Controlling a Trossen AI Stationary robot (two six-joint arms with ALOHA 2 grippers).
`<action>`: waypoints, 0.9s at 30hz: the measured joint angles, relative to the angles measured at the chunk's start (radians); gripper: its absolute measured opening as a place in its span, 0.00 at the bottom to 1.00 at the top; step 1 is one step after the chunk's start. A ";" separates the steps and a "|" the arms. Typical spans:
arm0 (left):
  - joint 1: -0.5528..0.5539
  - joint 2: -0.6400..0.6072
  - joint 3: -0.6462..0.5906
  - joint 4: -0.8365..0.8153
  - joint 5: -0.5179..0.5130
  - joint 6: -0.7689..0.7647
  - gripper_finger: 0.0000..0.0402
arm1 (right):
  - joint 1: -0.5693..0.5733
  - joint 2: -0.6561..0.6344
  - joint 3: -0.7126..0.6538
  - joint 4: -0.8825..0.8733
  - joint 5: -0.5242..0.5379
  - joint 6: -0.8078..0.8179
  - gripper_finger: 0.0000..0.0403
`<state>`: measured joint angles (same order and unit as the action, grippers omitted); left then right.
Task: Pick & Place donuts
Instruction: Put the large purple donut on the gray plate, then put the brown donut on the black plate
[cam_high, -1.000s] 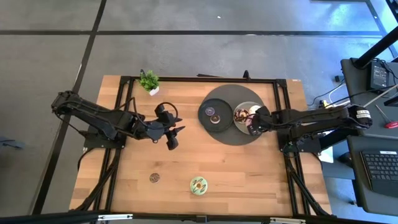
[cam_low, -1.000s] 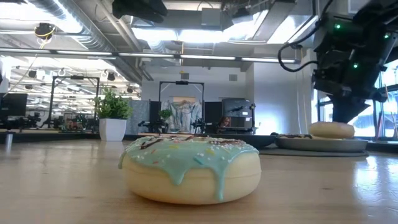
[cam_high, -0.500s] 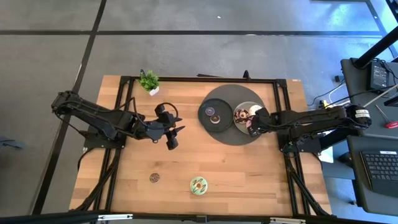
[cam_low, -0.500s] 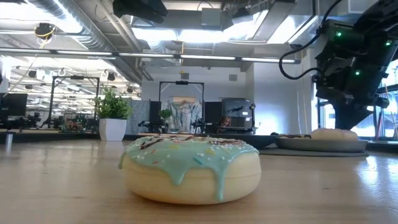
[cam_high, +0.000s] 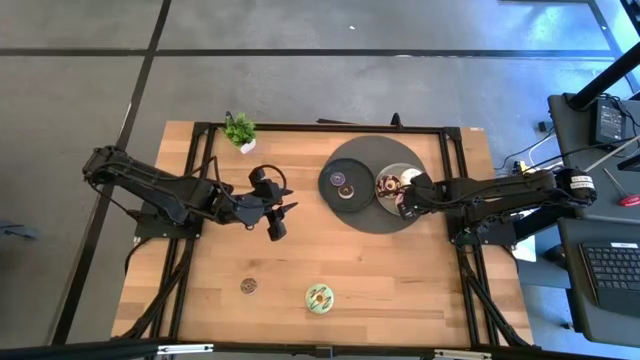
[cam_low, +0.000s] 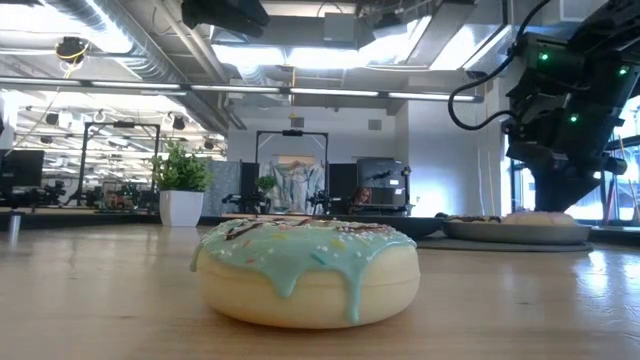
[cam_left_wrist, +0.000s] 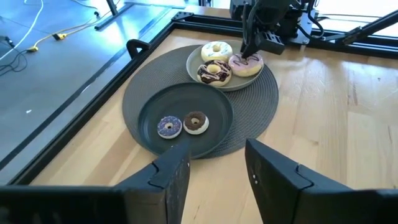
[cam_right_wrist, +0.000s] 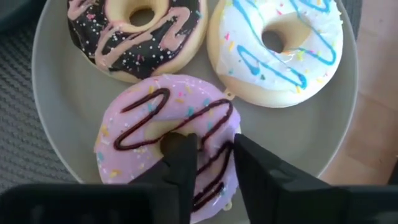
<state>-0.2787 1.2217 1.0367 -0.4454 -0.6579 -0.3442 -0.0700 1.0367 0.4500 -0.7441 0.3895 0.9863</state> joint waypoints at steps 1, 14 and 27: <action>0.000 0.000 0.000 0.000 0.000 0.000 0.38 | 0.000 0.000 0.000 0.000 0.001 0.002 0.28; 0.000 0.000 0.000 0.006 0.014 -0.070 0.37 | 0.012 -0.066 0.136 -0.031 0.009 -0.136 0.35; -0.068 0.018 0.000 0.063 0.279 -0.191 0.37 | 0.225 -0.068 0.205 0.259 -0.025 -0.396 0.35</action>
<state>-0.3465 1.2398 1.0367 -0.3826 -0.3788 -0.5357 0.1547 0.9684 0.6548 -0.4849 0.3645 0.5899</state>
